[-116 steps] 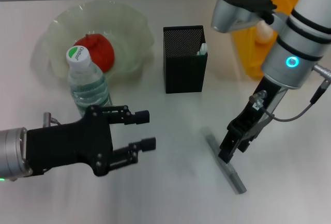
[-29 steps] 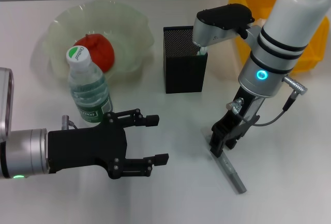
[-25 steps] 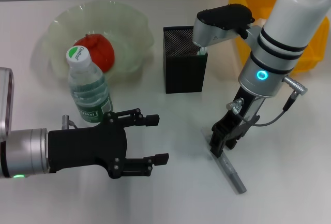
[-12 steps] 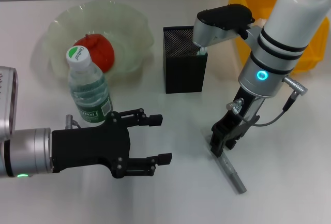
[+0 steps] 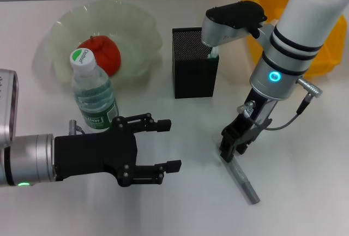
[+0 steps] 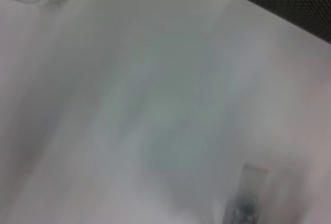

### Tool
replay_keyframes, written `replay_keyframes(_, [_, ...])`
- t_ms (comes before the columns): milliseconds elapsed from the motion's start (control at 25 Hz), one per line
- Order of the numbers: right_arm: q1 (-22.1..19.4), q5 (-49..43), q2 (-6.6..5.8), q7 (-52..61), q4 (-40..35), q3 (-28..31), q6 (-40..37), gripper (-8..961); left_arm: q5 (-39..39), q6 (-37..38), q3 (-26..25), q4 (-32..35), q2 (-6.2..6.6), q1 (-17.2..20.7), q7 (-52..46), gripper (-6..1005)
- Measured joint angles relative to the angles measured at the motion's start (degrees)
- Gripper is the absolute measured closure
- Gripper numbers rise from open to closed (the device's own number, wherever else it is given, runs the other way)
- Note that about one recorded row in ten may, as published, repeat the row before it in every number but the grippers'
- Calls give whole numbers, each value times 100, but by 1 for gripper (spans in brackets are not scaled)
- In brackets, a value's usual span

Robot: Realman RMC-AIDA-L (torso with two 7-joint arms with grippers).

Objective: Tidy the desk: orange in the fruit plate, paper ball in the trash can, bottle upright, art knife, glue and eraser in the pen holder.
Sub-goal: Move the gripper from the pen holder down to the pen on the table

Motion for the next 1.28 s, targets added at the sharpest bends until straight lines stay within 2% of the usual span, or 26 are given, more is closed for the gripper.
replay_keyframes(1280, [-37,149,0,-101,62,-61,87,586,-70,-57,54,-40,-26,-75,64,214])
